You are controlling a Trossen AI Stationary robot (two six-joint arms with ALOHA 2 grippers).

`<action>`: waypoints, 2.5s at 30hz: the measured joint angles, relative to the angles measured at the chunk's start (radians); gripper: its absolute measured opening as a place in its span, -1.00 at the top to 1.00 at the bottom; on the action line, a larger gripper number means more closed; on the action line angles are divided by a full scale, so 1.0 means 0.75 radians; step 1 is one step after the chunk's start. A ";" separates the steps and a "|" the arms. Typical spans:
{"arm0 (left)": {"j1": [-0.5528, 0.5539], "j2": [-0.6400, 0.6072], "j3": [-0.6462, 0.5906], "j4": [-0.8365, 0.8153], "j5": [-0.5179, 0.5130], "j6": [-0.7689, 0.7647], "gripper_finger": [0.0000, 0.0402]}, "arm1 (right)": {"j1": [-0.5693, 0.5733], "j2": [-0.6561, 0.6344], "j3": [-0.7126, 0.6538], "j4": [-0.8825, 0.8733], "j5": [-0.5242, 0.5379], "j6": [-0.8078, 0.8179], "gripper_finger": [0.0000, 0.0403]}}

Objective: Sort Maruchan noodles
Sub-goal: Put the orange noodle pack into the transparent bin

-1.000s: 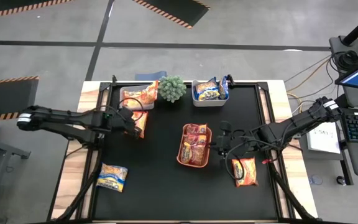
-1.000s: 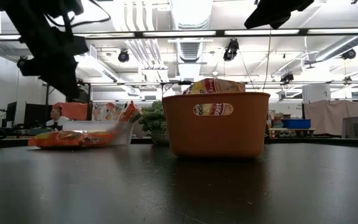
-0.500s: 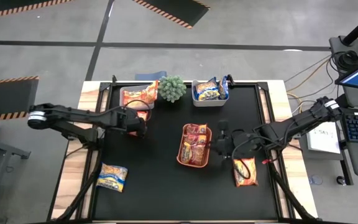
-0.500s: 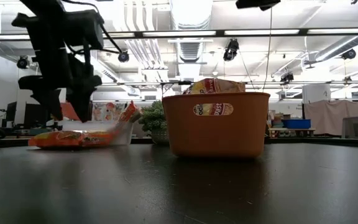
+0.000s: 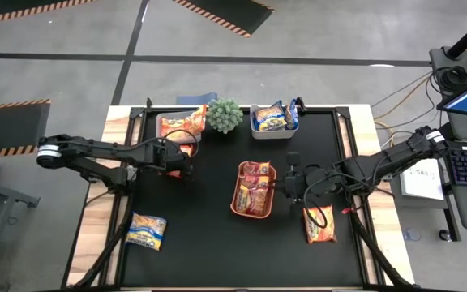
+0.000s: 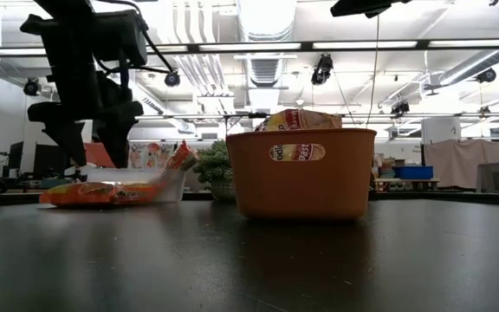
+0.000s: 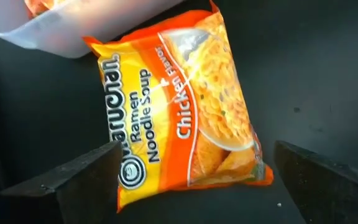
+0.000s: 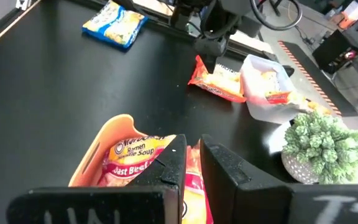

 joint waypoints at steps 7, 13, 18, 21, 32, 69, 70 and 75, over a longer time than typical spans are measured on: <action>0.002 0.002 0.014 -0.007 -0.076 0.015 -0.99 | 0.000 0.000 0.000 0.001 0.000 0.009 0.81; 0.006 0.048 0.024 0.029 -0.099 0.024 -0.99 | 0.000 0.000 0.000 0.006 0.000 -0.009 0.81; 0.026 0.151 0.023 0.103 -0.119 0.055 -0.99 | 0.000 0.000 0.000 0.006 0.000 -0.011 0.81; 0.043 0.224 0.023 0.126 -0.116 0.058 -0.99 | 0.000 0.000 0.000 0.004 -0.001 -0.006 0.81; 0.043 0.429 0.021 0.157 -0.176 0.102 -0.88 | 0.000 0.000 0.000 -0.002 -0.001 -0.008 0.81; 0.039 0.066 0.092 0.116 -0.146 0.297 0.56 | 0.000 -0.001 0.000 -0.015 -0.001 -0.006 0.81; 0.039 0.056 0.102 0.110 -0.146 0.309 0.56 | 0.000 -0.001 0.000 -0.016 -0.001 -0.006 0.81; 0.038 0.017 0.190 0.017 -0.214 0.372 0.55 | 0.000 -0.001 0.000 -0.016 -0.001 -0.006 0.81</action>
